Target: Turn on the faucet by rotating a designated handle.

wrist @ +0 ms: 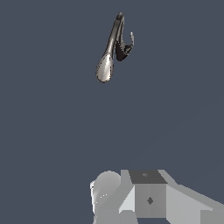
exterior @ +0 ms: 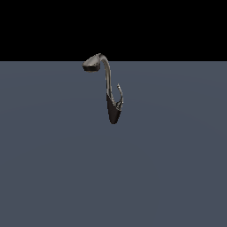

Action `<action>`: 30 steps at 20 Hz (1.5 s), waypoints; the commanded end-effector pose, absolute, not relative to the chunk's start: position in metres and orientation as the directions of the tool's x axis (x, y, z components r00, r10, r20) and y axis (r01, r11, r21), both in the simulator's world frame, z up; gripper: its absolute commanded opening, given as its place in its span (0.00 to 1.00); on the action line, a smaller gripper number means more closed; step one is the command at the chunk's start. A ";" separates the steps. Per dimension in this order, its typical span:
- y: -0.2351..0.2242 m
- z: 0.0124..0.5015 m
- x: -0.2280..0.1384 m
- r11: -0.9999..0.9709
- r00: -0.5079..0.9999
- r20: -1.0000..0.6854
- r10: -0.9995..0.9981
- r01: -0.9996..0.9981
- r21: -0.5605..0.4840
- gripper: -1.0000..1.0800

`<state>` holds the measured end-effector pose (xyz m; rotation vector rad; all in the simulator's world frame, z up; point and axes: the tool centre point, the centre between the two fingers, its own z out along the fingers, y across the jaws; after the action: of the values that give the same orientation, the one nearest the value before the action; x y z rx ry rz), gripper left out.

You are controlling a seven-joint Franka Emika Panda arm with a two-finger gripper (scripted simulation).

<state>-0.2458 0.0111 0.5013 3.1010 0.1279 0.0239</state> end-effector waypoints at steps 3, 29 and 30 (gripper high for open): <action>0.011 0.502 -0.246 -0.995 0.996 0.014 0.088 0.088 0.042 0.00; 0.036 0.452 -0.113 -0.898 0.924 -0.151 -0.352 -0.379 -0.226 0.00; 0.036 0.448 -0.105 -0.882 0.911 -0.166 -0.376 -0.407 -0.236 0.00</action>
<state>-0.1170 0.0354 0.4546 3.3259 -0.6136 -0.1739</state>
